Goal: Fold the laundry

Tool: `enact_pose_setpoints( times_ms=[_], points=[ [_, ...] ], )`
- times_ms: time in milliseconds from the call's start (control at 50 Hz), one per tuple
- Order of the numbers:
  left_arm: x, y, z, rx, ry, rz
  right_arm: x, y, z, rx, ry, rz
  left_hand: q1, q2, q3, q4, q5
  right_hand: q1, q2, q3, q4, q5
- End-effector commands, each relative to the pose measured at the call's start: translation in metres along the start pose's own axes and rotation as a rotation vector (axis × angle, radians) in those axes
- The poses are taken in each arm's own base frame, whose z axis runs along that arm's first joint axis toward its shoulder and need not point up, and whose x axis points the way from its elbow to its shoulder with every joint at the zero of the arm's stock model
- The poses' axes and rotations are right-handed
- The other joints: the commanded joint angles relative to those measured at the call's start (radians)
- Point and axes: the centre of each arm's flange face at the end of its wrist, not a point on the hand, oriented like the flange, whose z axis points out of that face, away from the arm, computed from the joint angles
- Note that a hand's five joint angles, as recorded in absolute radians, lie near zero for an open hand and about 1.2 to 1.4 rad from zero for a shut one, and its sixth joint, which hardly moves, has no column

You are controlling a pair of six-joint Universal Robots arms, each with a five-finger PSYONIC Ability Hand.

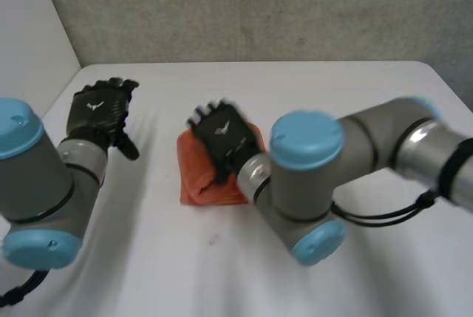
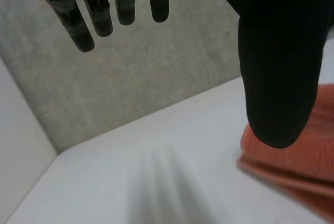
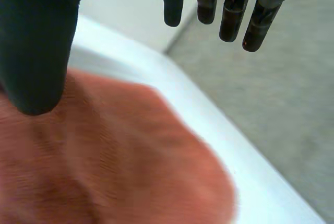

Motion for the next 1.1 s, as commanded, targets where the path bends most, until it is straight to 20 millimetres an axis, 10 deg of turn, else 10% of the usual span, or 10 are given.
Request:
enact_pose_setpoints(
  times_ms=[20,240,500,680,820,900,1100],
  points=[
    [0.051,-0.006,0.016,0.044,0.194,-0.095,0.061,-0.019,-0.009,0.036,0.144,0.221,0.003,0.017,0.014,0.014,-0.022,-0.036,-0.048,-0.041,-0.059,-0.07],
    [0.09,0.044,0.023,-0.149,0.322,-0.169,0.074,0.036,0.005,-0.112,0.097,0.378,0.006,0.02,0.017,0.017,-0.019,-0.036,-0.048,-0.041,-0.059,-0.07],
    [0.069,0.071,0.019,-0.309,0.244,-0.146,0.08,0.089,0.021,-0.271,0.056,0.485,-0.004,0.01,0.007,0.008,-0.029,-0.036,-0.048,-0.041,-0.059,-0.07],
    [0.054,-0.02,0.005,-0.092,0.237,-0.185,0.118,-0.003,0.001,-0.083,0.104,0.474,-0.004,0.01,0.007,0.008,-0.029,-0.036,-0.048,-0.041,-0.059,-0.07],
    [0.041,-0.088,-0.022,0.086,0.236,-0.205,0.161,-0.074,-0.052,0.096,0.231,0.43,-0.004,0.01,0.007,0.008,-0.029,-0.036,-0.048,-0.041,-0.059,-0.07],
    [0.014,-0.12,-0.048,0.155,0.179,-0.21,0.174,-0.089,-0.075,0.141,0.315,0.407,-0.004,0.01,0.007,0.008,-0.029,-0.036,-0.048,-0.041,-0.059,-0.07],
    [-0.032,-0.119,-0.072,0.132,0.039,-0.214,0.186,-0.089,-0.147,0.128,0.527,0.23,-0.004,0.01,0.007,0.008,-0.029,-0.036,-0.048,-0.041,-0.059,-0.07]
  ],
)
